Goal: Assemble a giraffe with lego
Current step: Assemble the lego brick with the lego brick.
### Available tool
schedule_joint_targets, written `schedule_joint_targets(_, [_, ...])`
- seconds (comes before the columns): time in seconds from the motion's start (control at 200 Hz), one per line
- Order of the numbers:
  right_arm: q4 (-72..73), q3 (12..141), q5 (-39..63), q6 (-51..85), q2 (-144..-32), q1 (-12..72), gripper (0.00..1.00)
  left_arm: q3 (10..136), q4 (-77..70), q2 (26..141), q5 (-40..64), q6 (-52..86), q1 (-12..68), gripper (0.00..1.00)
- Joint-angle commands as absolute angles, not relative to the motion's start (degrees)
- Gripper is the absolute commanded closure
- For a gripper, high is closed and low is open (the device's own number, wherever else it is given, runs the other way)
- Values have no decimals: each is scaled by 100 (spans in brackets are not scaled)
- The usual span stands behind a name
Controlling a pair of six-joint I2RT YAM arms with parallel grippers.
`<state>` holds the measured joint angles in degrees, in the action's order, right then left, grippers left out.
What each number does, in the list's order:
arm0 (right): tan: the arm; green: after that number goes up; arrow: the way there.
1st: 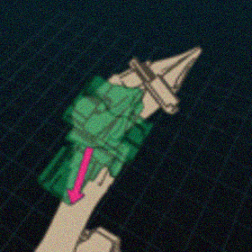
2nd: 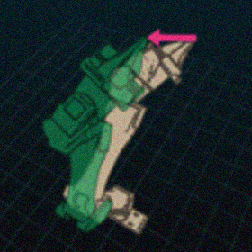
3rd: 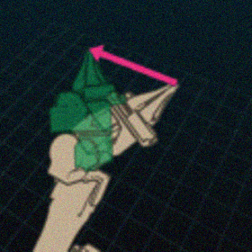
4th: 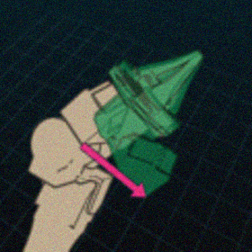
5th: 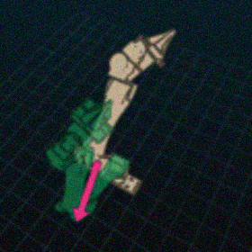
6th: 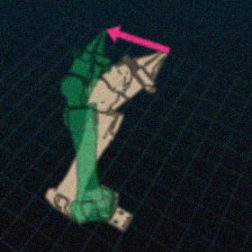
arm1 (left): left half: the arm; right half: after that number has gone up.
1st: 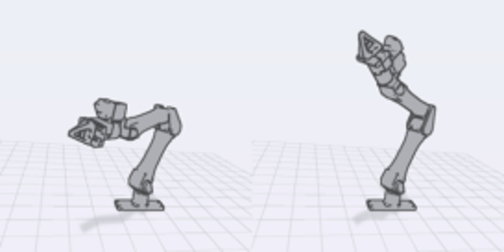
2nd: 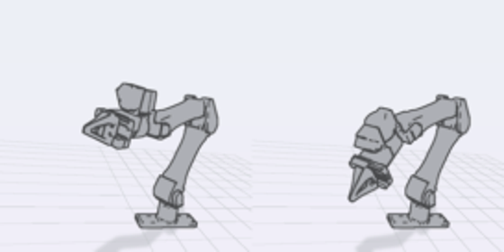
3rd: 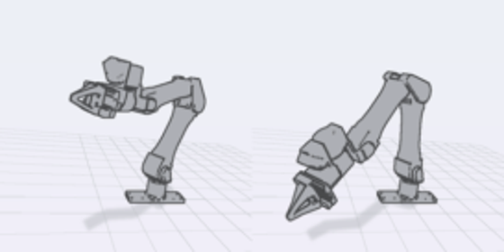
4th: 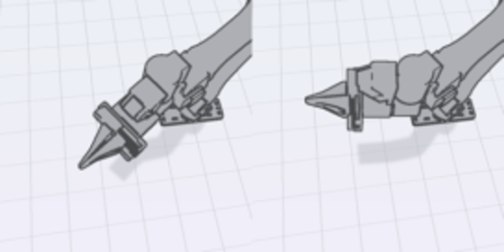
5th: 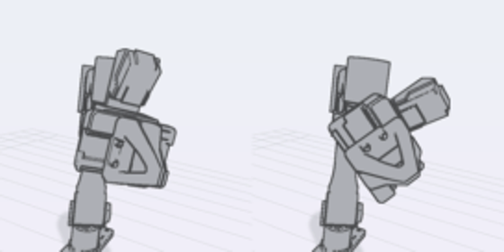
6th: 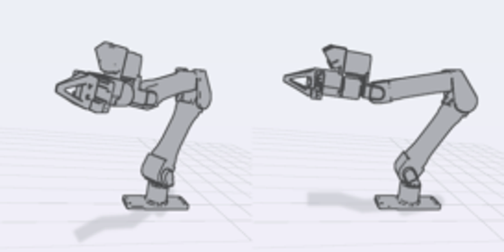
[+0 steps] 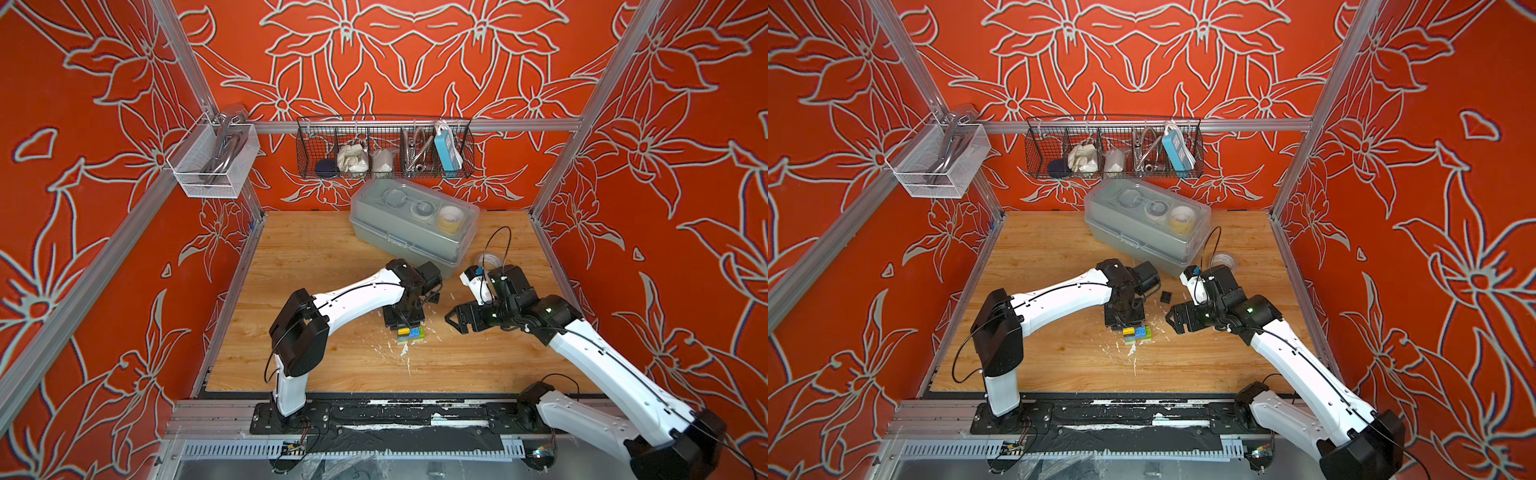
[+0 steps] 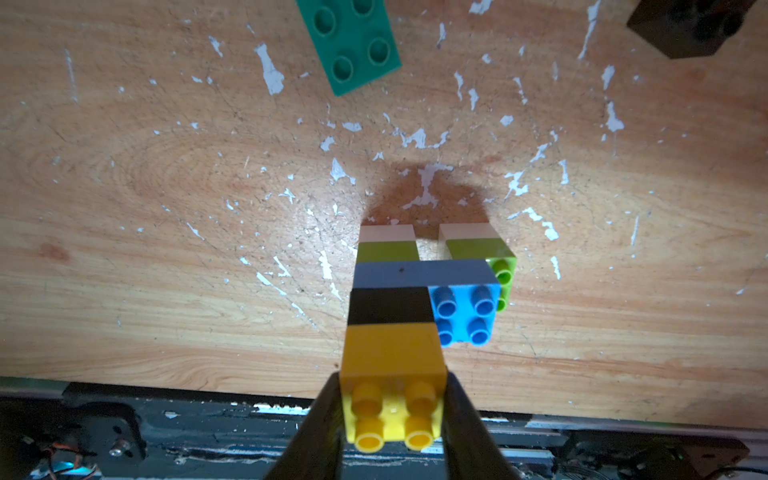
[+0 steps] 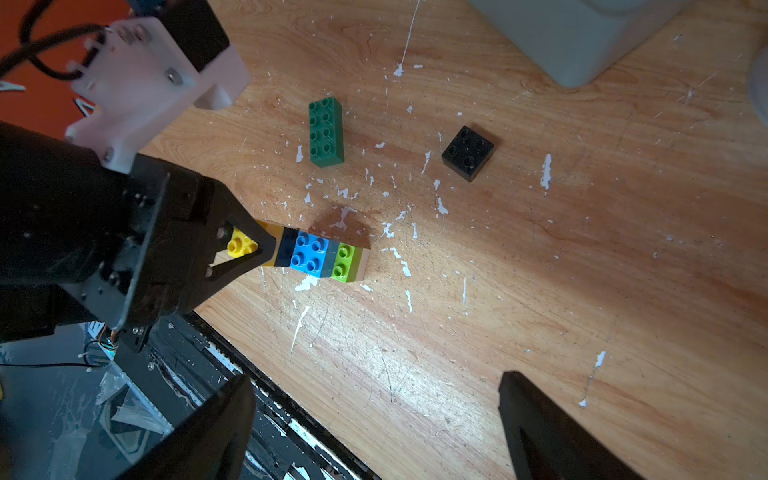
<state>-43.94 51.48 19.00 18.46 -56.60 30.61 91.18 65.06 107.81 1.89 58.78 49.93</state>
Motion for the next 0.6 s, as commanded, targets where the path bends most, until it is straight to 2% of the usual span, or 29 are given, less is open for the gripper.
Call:
schedule_joint_targets(0.0, [-4632, 5366, 1684, 1741, -5749, 3015, 4, 9211, 6661, 10761, 53, 5768, 5011, 53])
schedule_joint_targets(0.09, [-4838, 5503, 1439, 1744, -5892, 3013, 4, 9145, 6589, 10616, 86, 5730, 5010, 44])
schedule_joint_targets(0.16, [-4935, 5616, 1325, 1777, -6071, 3011, 3, 9036, 6489, 10445, 144, 5706, 5001, 40])
schedule_joint_targets(0.325, [-5050, 5887, 1222, 2015, -6611, 3010, 4, 8717, 6413, 9779, 25, 5520, 4889, 39])
schedule_joint_targets(0.475, [-5064, 6147, 1145, 2293, -6967, 3016, 4, 7947, 5723, 9275, 346, 4892, 3995, 36])
schedule_joint_targets(0.596, [-5117, 6265, 1185, 2494, -7036, 3027, 4, 8513, 5866, 10124, 535, 3888, 3370, 35])
